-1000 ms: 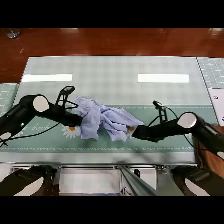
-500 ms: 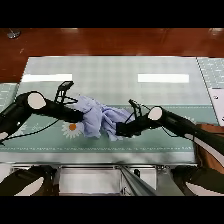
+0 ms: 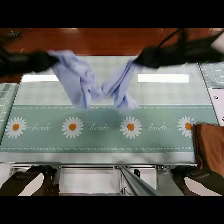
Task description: Fold the shirts.
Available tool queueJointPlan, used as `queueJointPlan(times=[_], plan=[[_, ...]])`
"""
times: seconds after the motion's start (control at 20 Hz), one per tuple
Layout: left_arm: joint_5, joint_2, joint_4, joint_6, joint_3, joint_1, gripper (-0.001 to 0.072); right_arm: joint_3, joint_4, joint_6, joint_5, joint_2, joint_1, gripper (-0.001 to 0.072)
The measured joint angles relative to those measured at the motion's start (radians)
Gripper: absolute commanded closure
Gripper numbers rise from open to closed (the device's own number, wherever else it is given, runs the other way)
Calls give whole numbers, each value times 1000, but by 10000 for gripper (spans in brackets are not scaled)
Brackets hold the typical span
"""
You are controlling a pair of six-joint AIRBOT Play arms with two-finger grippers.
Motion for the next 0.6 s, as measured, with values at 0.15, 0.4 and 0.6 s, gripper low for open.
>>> queueJointPlan(times=[0.15,0.4,0.6], plan=[[-42,57,-38,0,200,76,689,267,-76,-19,160,97,-70,691],[-168,206,-14,5,366,170,689,434,-237,-33,341,310,-106,691],[-347,315,74,-13,372,192,689,461,-366,-6,457,421,-113,690]])
